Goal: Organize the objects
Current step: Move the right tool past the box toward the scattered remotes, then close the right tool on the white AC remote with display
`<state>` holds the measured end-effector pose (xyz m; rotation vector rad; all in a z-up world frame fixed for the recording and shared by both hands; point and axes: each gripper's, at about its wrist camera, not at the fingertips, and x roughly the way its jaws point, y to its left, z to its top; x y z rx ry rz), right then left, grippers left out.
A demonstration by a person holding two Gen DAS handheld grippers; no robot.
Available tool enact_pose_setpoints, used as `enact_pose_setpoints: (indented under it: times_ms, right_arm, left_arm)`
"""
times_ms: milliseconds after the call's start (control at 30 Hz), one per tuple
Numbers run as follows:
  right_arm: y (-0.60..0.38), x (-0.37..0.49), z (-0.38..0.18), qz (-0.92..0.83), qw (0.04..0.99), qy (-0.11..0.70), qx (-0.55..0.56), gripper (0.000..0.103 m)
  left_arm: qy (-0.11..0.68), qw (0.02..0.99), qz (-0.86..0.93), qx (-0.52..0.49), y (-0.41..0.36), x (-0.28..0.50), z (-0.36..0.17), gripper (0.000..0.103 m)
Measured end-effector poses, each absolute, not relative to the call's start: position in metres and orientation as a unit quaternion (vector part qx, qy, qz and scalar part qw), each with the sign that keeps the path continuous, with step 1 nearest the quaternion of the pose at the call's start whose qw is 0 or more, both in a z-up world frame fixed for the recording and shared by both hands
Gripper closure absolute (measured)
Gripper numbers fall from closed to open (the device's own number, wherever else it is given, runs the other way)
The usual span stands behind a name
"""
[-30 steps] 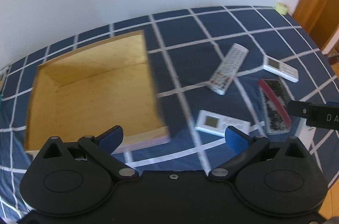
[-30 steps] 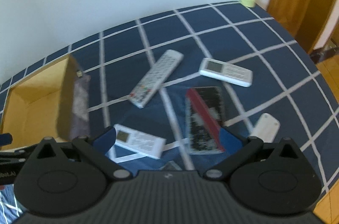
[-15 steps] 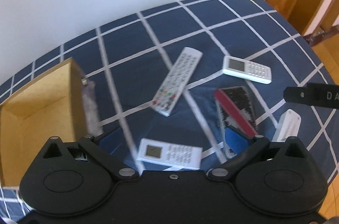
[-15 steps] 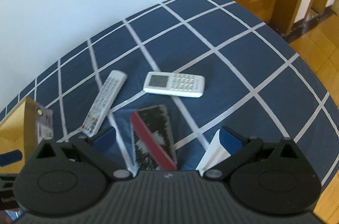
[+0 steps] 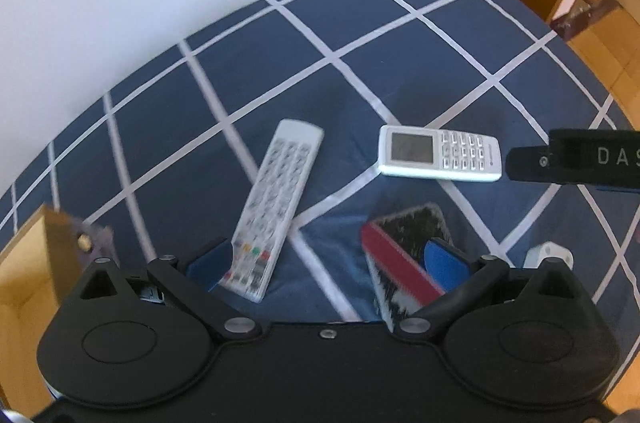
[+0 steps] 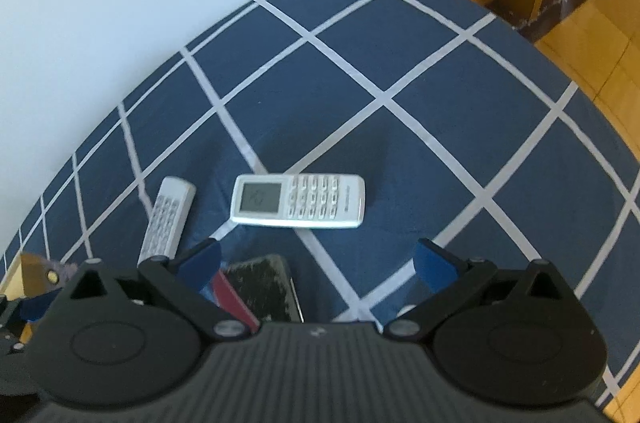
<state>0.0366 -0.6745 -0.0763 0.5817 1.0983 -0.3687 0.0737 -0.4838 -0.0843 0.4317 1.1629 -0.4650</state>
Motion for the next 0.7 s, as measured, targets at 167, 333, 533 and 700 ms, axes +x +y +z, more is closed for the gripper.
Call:
enact_pose_setpoints:
  times_ms: [167,333,533,700]
  right_arm:
    - [-0.692,0.064,-0.1,-0.179,0.779,0.529,0.285,0.001]
    - [-0.704,0.085,-0.123,-0.178,0.763,0.546,0.296,0.002]
    - [-0.712,0.103,-0.145,-0.173,0.75,0.562,0.303,0.004]
    - [-0.715,0.112,-0.159,-0.169,0.739,0.575,0.307,0.012]
  left_arm:
    - [0.564,0.764,-0.235,0.204,-0.512,0.103,-0.11,0.0]
    - [0.583,0.743,-0.253,0.209,-0.535,0.125,-0.134,0.0]
    - [0.594,0.725,-0.274,0.215,-0.557,0.141,-0.158,0.0]
    - [0.603,0.713,-0.285,0.217,-0.567,0.148,-0.174,0.0]
